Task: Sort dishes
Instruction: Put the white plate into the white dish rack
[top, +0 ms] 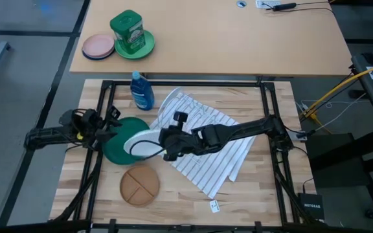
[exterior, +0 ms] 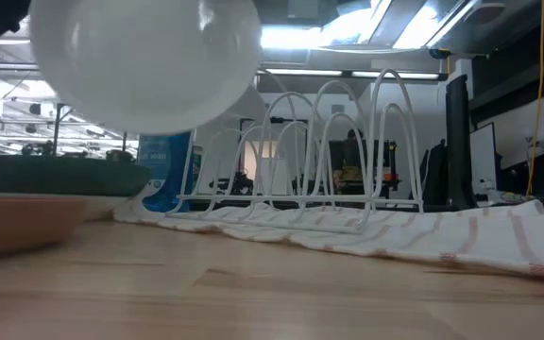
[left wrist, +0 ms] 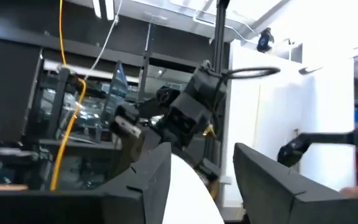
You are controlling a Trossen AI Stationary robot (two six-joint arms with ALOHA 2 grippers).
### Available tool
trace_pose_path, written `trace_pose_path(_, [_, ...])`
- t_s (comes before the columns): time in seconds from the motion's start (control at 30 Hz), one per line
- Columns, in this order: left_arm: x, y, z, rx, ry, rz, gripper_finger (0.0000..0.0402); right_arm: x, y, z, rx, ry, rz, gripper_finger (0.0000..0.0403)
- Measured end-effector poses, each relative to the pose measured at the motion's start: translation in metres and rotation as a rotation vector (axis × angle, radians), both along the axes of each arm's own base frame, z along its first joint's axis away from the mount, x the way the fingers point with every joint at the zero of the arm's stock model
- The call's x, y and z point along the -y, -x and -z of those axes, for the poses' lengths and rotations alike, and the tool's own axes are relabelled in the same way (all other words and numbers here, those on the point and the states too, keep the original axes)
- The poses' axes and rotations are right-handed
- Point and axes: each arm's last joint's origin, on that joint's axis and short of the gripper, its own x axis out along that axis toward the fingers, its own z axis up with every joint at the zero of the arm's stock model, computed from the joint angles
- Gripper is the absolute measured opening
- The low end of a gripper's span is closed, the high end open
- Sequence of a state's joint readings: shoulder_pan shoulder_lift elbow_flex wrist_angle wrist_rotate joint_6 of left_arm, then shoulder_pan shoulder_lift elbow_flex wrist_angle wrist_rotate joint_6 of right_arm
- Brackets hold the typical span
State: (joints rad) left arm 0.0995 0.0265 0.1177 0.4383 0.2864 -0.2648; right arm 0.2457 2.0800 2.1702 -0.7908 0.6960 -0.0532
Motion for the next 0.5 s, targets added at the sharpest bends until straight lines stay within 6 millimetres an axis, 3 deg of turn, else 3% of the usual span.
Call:
trace_pose_path(0.3, [0.001,0.0,-0.001,0.057,-0.159,-0.176,0.0168,0.018,0.0,-0.017,-0.024,0.203,0.058,0.0014])
trace_pose_path(0.5, [0.001,0.001,-0.003,0.087,-0.211,-0.218,0.0168,0.017,-0.002,-0.02,-0.062,0.301,0.021,0.0014])
